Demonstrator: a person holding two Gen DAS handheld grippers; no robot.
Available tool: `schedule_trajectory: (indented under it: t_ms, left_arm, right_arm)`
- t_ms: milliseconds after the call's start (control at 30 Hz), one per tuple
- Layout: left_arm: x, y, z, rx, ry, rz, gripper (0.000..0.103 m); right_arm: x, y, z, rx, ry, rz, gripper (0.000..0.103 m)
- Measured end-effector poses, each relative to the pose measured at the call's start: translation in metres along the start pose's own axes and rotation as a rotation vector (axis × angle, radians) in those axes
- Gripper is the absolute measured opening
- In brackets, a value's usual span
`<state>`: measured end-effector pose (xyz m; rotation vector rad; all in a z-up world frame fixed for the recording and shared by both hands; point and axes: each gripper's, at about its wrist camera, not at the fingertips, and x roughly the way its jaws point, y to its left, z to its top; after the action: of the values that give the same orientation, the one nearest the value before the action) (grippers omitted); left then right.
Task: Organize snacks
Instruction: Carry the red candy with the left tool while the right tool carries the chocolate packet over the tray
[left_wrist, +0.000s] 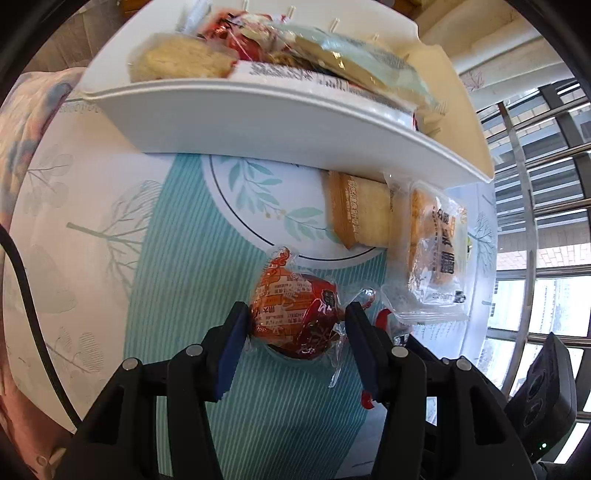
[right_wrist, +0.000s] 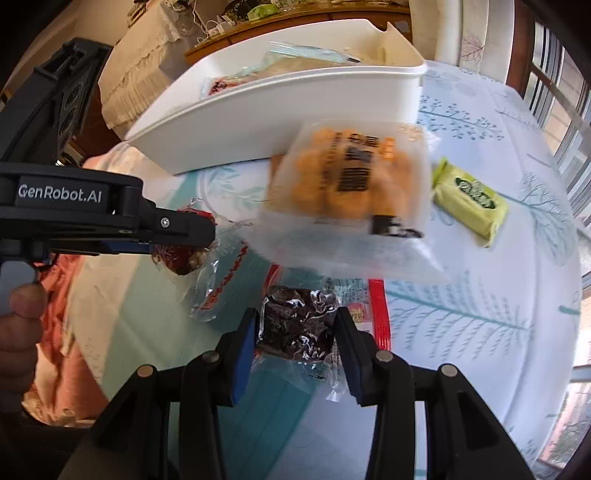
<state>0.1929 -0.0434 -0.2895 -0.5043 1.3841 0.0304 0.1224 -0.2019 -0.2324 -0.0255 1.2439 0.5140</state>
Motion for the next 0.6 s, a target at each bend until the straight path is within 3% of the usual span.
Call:
schedule_trajectory:
  t_ms: [300, 600]
  left_arm:
    - [-0.053, 0.043, 0.013, 0.013, -0.109, -0.090, 0.052]
    - [-0.113, 0.076, 0.056, 0.100, -0.226, -0.168, 0.052]
  right_arm:
    - [-0.006, 0.048, 0.015, -0.033, -0.060, 0.041, 0.042]
    - [-0.028, 0.110, 0.052, -0.029, -0.231, 0.035, 0.042]
